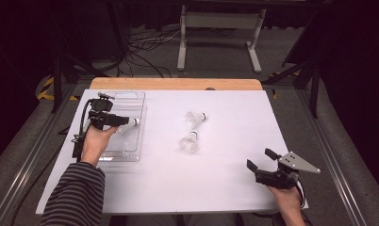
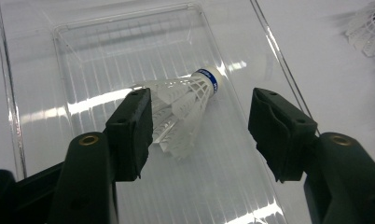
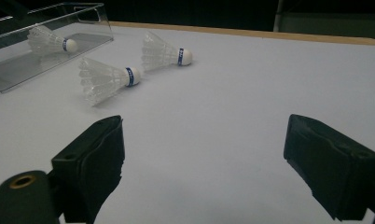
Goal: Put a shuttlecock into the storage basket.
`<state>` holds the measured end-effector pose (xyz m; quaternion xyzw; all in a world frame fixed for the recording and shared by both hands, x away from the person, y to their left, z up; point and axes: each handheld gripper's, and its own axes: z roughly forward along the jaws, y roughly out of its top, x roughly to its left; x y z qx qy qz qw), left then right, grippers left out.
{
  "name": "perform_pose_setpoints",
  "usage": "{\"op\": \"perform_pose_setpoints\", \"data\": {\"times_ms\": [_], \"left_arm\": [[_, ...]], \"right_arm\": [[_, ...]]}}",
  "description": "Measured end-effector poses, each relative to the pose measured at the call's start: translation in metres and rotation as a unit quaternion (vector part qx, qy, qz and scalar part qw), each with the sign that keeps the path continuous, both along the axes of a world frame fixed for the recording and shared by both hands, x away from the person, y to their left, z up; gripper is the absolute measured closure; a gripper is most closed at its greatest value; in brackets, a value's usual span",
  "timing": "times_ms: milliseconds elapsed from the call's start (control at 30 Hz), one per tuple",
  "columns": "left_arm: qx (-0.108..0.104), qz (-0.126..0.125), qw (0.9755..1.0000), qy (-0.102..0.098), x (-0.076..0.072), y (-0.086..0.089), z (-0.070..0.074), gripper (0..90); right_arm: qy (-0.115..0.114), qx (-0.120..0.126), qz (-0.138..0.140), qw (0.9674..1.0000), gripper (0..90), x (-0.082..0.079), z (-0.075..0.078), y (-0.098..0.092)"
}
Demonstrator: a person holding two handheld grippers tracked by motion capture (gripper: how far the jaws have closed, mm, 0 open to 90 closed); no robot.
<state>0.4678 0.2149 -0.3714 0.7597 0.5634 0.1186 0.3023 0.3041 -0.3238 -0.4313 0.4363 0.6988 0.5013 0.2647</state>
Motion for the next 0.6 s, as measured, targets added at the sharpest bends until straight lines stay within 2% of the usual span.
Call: {"op": "perform_pose_setpoints", "data": {"times_ms": [200,300,600], "left_arm": [[-0.006,-0.005,0.9999,-0.009,-0.006,0.001,0.004,37.8],[-0.006,-0.007,0.9997,-0.022,-0.01,0.003,0.006,37.4],[-0.009,-0.01,0.999,-0.043,-0.022,0.008,0.008,35.1]], "right_arm": [[0.0,0.0,0.0,1.0,13.0,0.0,0.0,0.0],[0.0,0.0,0.0,1.0,13.0,0.0,0.0,0.0],[0.0,0.0,0.0,1.0,13.0,0.0,0.0,0.0]]}}
